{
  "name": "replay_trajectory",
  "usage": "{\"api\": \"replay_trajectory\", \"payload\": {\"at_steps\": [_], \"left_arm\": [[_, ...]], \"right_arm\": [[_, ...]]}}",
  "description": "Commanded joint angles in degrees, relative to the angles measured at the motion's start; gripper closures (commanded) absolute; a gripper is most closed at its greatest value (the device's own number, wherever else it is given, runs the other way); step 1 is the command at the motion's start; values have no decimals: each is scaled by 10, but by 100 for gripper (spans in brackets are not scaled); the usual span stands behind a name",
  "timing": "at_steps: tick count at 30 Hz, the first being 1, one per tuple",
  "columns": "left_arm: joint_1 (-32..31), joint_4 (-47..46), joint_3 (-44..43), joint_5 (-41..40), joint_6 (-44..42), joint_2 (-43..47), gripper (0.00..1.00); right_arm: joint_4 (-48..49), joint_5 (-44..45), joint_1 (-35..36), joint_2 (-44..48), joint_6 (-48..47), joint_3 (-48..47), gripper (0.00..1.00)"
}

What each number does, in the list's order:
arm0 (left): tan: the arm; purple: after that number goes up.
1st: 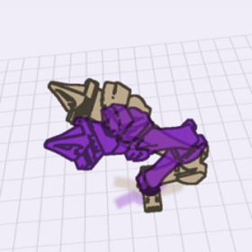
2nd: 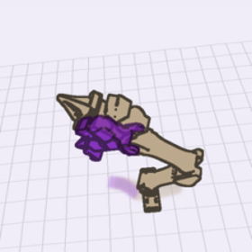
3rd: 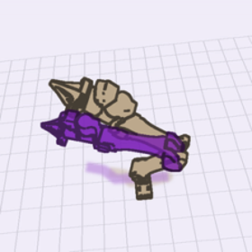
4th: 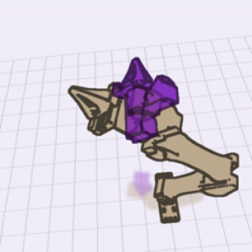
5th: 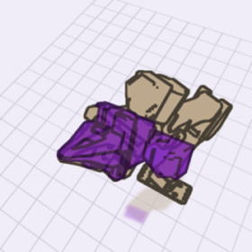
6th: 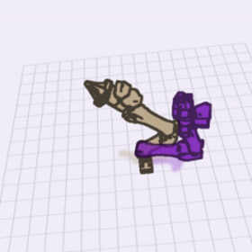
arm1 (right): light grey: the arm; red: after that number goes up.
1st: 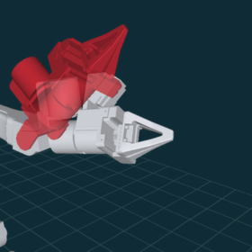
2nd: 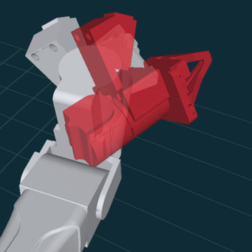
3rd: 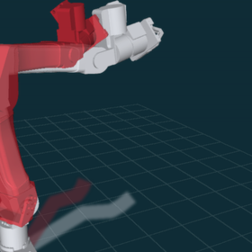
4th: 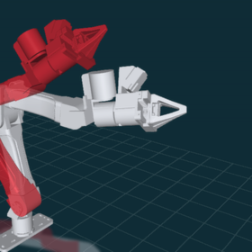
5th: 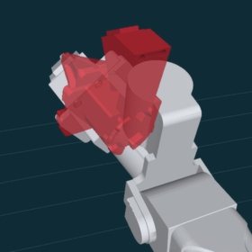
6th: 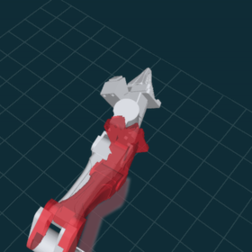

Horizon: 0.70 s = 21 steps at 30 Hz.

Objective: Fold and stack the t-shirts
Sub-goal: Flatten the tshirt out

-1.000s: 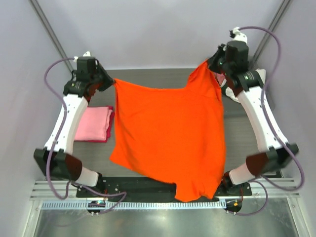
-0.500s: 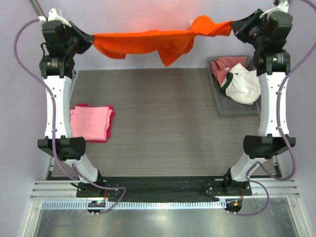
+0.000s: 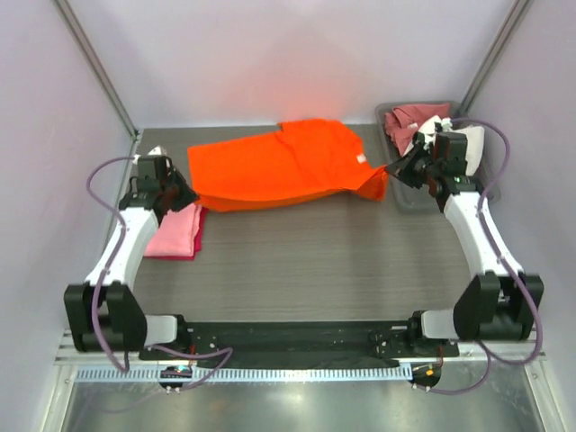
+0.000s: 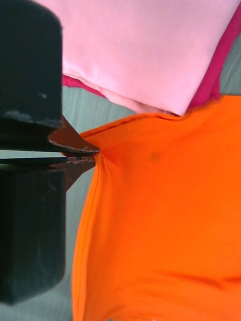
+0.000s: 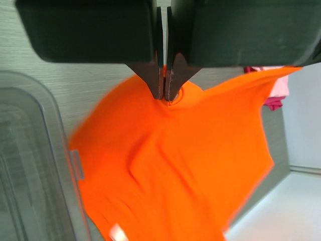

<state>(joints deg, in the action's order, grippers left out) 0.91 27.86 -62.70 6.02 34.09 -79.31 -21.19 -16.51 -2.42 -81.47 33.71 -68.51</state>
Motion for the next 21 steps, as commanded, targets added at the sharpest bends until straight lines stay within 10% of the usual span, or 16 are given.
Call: {"api": "replay_trajectory", "payload": {"at_steps": [1, 21], "left_arm": [[-4, -103, 55, -5, 11, 95, 100], [-48, -40, 289, 15, 113, 383, 100]], "right_arm": [[51, 2, -3, 130, -22, 36, 99], [-162, 0, -3, 452, -65, 149, 99]]}}
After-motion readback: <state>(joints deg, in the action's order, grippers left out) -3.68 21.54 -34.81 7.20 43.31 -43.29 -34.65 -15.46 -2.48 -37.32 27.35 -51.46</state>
